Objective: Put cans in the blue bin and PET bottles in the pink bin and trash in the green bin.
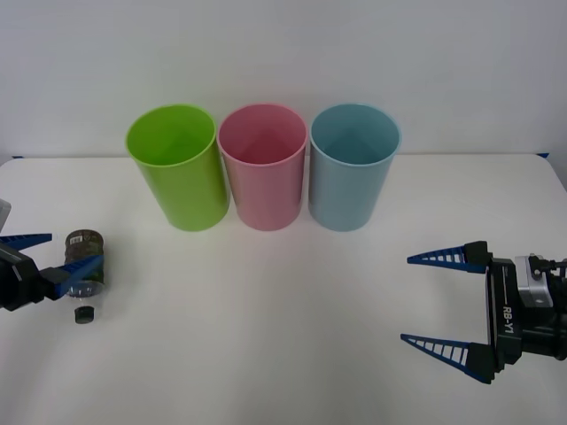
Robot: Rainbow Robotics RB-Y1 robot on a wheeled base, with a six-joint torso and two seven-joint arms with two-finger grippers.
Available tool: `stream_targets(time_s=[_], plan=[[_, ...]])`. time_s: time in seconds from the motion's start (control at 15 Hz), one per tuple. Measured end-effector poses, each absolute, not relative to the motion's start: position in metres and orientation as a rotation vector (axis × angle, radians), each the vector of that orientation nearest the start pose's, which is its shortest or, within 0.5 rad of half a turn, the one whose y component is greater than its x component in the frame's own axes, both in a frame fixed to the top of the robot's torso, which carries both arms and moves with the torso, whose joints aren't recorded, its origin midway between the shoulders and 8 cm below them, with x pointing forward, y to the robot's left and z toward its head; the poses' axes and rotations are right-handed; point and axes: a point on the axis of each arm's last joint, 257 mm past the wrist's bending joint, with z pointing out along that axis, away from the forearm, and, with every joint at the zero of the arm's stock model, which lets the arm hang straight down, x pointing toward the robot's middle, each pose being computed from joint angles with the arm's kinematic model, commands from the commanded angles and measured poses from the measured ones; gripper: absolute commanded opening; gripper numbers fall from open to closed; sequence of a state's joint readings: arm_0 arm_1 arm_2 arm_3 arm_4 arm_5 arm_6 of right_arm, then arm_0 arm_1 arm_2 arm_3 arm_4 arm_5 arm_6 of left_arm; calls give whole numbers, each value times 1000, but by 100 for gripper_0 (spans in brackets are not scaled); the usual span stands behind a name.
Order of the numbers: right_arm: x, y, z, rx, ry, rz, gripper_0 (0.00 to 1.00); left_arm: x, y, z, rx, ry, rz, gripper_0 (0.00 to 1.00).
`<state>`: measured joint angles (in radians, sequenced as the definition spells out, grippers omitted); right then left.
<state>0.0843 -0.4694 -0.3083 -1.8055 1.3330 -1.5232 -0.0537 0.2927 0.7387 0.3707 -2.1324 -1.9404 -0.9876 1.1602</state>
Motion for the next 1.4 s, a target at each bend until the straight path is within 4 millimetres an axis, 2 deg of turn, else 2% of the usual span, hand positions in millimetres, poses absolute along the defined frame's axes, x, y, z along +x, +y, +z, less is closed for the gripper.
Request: stream_targets(time_s=[0.33, 0.8, 1.0, 1.2, 1.4], plan=[[329, -178, -180, -1268, 1364, 724, 100, 409, 374, -183, 338, 2147, -114, 100], [329, -178, -180, -1268, 1364, 724, 100, 412, 409, -202, 205, 2302, -67, 100], [329, -178, -180, -1268, 1364, 724, 100, 424, 418, -211, 148, 2338, -72, 100], [329, -178, -180, -1268, 1364, 724, 100, 423, 422, -226, 69, 2411, -76, 100], [329, -178, -180, -1268, 1364, 724, 100, 429, 426, -233, 60, 2450, -61, 100]])
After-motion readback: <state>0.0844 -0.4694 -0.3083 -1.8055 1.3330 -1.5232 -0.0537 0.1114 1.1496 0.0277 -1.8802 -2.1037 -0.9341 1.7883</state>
